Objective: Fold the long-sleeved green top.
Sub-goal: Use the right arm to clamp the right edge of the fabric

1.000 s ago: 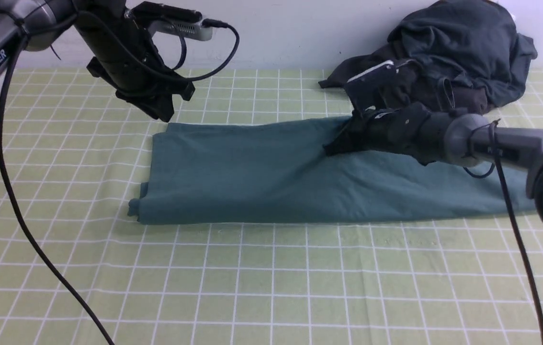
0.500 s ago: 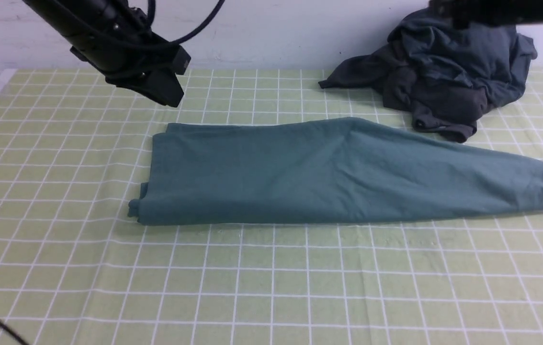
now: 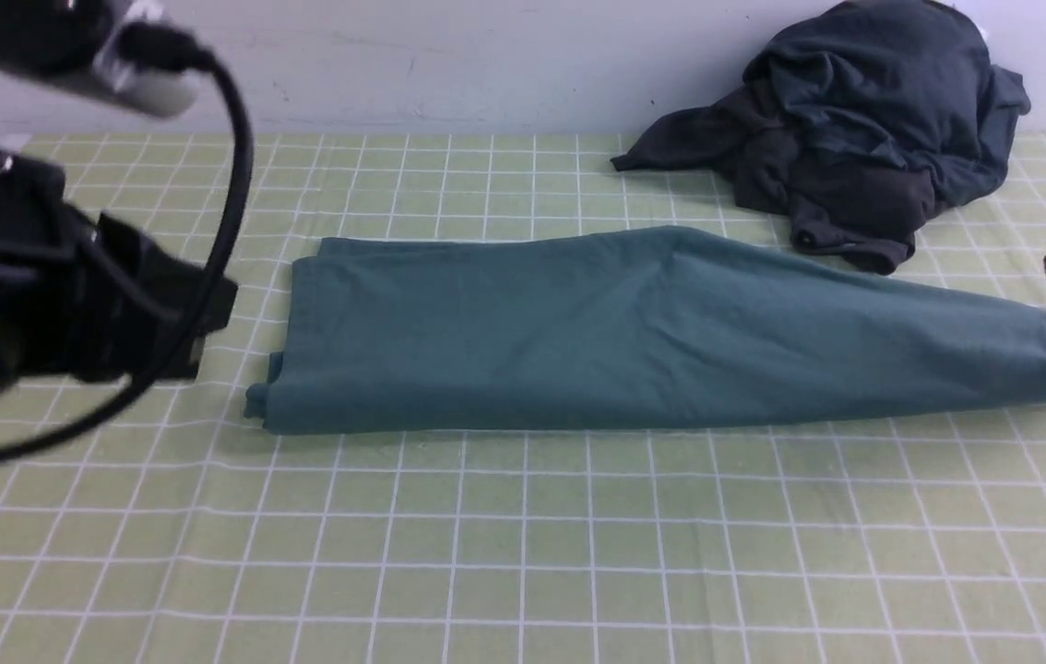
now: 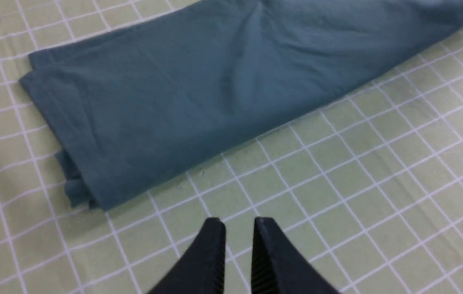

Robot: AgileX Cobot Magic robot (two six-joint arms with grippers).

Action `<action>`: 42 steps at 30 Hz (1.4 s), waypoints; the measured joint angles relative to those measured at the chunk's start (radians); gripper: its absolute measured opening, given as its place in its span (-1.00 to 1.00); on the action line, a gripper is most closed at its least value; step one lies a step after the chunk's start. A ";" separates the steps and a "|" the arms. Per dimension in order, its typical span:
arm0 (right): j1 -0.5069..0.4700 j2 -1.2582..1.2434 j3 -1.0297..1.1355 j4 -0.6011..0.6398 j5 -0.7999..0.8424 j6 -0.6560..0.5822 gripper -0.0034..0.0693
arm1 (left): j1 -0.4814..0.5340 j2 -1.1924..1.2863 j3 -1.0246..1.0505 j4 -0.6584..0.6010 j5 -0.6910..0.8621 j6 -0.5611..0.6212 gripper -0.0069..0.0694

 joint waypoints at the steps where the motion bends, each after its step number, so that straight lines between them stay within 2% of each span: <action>1: 0.000 0.021 0.000 0.023 -0.020 0.000 0.59 | 0.000 -0.017 0.042 0.011 -0.007 0.000 -0.58; 5: 0.000 0.081 0.000 0.069 -0.047 -0.004 0.52 | 0.000 -0.029 0.124 0.056 0.001 0.000 -0.58; 12: -0.001 0.106 -0.010 0.070 -0.044 0.009 0.18 | 0.000 -0.031 0.195 0.120 0.100 -0.001 -0.58; 16: -0.001 0.102 -0.030 0.055 -0.005 0.011 0.14 | 0.000 -0.033 0.243 0.179 0.098 -0.008 -0.58; 23: -0.001 0.078 -0.057 0.018 0.021 0.022 0.13 | 0.000 -0.034 0.351 0.199 -0.033 -0.046 -0.58; 28: -0.001 0.089 -0.058 0.012 0.025 0.033 0.18 | 0.000 -0.034 0.362 0.173 -0.060 -0.052 -0.58; 34: -0.001 0.098 -0.058 -0.060 0.037 0.134 0.59 | 0.000 -0.034 0.362 0.153 -0.068 -0.052 -0.58; 36: -0.001 0.101 -0.058 -0.060 0.053 0.140 0.65 | 0.000 -0.034 0.362 0.153 -0.071 -0.052 -0.58; 39: -0.001 0.112 -0.059 -0.049 0.071 0.142 0.66 | 0.000 -0.034 0.363 0.152 -0.079 -0.052 -0.58; 42: -0.003 0.133 -0.069 -0.021 0.081 0.141 0.50 | 0.000 -0.034 0.363 0.152 -0.089 -0.052 -0.58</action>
